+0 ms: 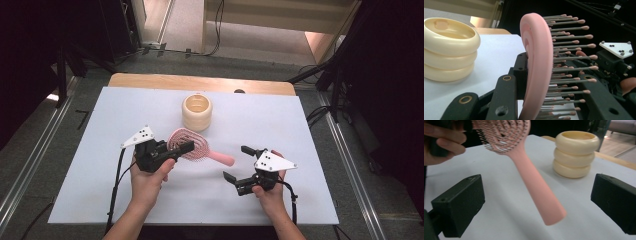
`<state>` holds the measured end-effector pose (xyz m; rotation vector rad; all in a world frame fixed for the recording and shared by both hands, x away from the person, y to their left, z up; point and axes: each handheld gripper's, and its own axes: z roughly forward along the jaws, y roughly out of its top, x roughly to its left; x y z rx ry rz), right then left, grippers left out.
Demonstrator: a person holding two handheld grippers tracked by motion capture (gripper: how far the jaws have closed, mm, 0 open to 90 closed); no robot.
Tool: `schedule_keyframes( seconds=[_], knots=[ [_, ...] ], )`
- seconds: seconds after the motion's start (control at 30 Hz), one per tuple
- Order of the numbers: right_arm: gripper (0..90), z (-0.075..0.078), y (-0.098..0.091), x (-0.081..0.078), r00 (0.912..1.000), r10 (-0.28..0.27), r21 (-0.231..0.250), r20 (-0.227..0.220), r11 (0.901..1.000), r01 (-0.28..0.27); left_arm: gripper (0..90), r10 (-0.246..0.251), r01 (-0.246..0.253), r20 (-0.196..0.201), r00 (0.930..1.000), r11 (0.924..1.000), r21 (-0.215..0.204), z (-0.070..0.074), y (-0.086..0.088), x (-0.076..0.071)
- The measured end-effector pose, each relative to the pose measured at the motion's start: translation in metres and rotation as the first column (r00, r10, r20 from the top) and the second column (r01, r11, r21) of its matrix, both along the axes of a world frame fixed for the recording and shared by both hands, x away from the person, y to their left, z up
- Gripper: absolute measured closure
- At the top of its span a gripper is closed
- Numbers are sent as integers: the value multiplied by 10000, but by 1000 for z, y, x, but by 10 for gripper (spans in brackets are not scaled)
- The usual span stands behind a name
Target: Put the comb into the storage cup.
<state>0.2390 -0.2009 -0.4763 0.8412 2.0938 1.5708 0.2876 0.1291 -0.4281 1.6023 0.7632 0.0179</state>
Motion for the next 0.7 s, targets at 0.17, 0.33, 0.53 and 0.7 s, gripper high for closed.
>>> schedule_keyframes(
  seconds=[0.17, 0.33, 0.53, 0.7],
  knots=[
    [0, -1, -12, 0, 9998, -164, 22, 71, 9999, 164, 662, 45, -45, 107, 9999, 10000, 38, 0, 1, 0],
    [0, -3, -26, -1, 9990, -453, 149, 31, 9989, 453, 662, 112, -113, 172, 9998, 9999, 57, 1, 4, 0],
    [0, -2, -39, -2, 9974, -720, 214, 36, 9972, 719, 662, 145, -146, 122, 9998, 9998, 107, 2, 5, 0],
    [0, -3, -49, -3, 9957, -922, 127, 118, 9957, 921, 662, 199, -202, 123, 9997, 9995, 260, 2, 7, 2]
  ],
)
